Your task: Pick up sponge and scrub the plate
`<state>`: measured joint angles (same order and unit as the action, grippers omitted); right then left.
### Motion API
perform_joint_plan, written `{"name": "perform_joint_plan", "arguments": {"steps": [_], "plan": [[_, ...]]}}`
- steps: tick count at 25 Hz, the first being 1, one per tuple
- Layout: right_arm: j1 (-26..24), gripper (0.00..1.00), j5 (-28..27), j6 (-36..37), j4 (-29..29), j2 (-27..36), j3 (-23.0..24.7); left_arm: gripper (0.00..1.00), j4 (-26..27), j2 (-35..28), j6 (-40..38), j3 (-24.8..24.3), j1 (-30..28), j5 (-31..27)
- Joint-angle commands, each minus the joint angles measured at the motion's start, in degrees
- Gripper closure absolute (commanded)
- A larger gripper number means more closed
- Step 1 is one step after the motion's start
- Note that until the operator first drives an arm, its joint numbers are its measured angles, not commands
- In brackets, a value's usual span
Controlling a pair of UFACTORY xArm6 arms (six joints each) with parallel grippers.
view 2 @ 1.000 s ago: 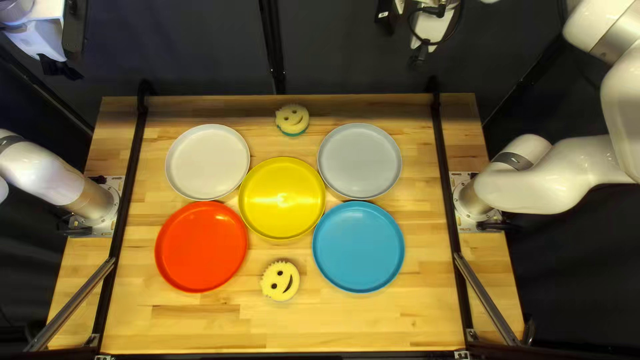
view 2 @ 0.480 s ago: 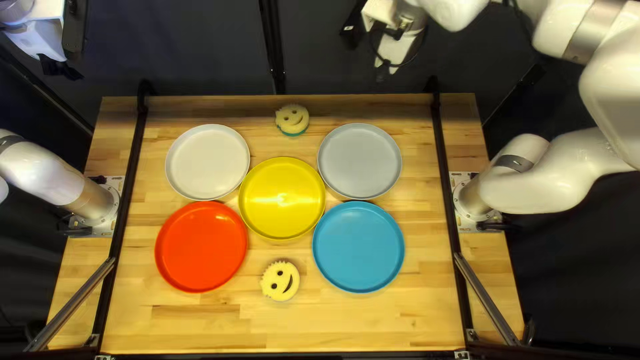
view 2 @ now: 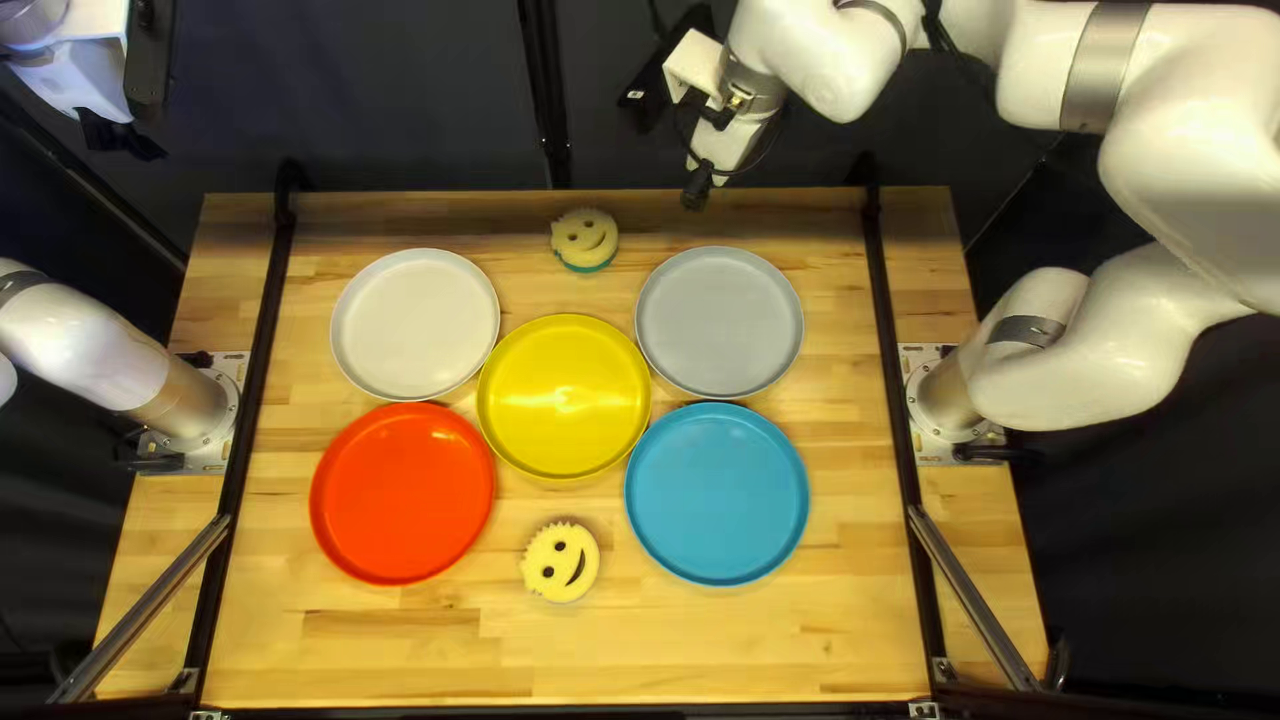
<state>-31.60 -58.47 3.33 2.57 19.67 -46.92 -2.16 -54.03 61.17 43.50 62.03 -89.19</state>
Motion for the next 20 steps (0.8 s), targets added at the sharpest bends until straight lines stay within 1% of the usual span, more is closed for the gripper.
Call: {"name": "perform_joint_plan", "arguments": {"steps": [1, 5, 10, 13, 15, 17, 20], "plan": [[-1.1, 0.0, 1.7, 0.2, -0.8, -0.8, 0.7, 0.0, 0.0, 0.0, 0.0, 0.0, 0.0, 0.0], [-1.2, 0.0, 4.3, -0.6, -0.2, -2.2, 1.0, 0.0, 0.0, 0.0, 0.0, 0.0, 0.0, 0.0], [-1.6, 0.0, 10.5, -0.5, 2.5, -6.1, 1.5, 0.0, 0.0, 0.0, 0.0, 0.0, 0.0, 0.0], [-1.4, 0.0, 15.5, 0.7, 4.7, -9.3, 2.1, 0.0, 0.0, 0.0, 0.0, 0.0, 0.0, 0.0], [-1.0, 0.0, 17.4, 1.3, 5.3, -10.7, 2.1, 0.0, 0.0, 0.0, 0.0, 0.0, 0.0, 0.0], [0.4, 0.0, 20.0, 2.3, 5.7, -14.7, 0.5, 0.0, 0.0, 0.0, 0.0, 0.0, 0.0, 0.0], [1.5, 0.0, 21.5, 4.2, 5.5, -18.7, -1.9, 0.0, 0.0, 0.0, 0.0, 0.0, 0.0, 0.0]]}}
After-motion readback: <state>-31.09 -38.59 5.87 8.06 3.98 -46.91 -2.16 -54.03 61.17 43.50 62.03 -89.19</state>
